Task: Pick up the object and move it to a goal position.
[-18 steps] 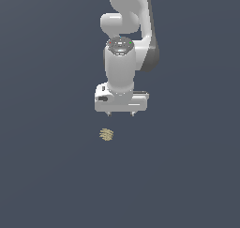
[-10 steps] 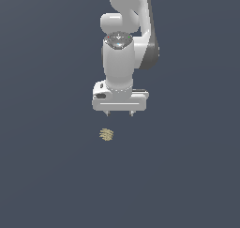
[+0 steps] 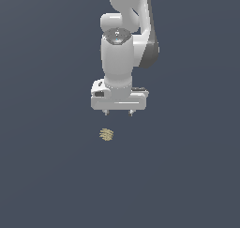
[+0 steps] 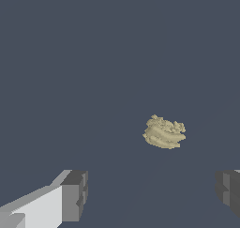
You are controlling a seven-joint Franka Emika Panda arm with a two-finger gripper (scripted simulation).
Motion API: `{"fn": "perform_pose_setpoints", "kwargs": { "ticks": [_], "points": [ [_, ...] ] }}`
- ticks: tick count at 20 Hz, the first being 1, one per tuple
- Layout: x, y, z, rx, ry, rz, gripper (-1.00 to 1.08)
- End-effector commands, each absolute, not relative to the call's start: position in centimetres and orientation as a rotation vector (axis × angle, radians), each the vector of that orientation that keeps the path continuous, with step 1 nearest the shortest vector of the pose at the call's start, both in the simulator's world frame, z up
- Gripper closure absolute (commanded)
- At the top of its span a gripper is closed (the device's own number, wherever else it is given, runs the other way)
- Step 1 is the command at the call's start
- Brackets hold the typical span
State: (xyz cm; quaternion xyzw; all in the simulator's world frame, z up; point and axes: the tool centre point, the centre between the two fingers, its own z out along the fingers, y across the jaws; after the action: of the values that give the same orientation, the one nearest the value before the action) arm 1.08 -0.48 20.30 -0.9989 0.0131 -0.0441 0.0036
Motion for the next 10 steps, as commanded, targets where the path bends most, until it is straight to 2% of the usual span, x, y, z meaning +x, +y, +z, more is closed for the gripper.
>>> {"fn": "perform_pose_setpoints", "kwargs": {
  "ticks": [1,10],
  "points": [
    [1.10,-0.52,20.27,-3.132,0.033,-0.138,-0.92],
    [1.24,-0.97,19.51,-3.139,-0.106,-0.127,-0.92]
  ]
}}
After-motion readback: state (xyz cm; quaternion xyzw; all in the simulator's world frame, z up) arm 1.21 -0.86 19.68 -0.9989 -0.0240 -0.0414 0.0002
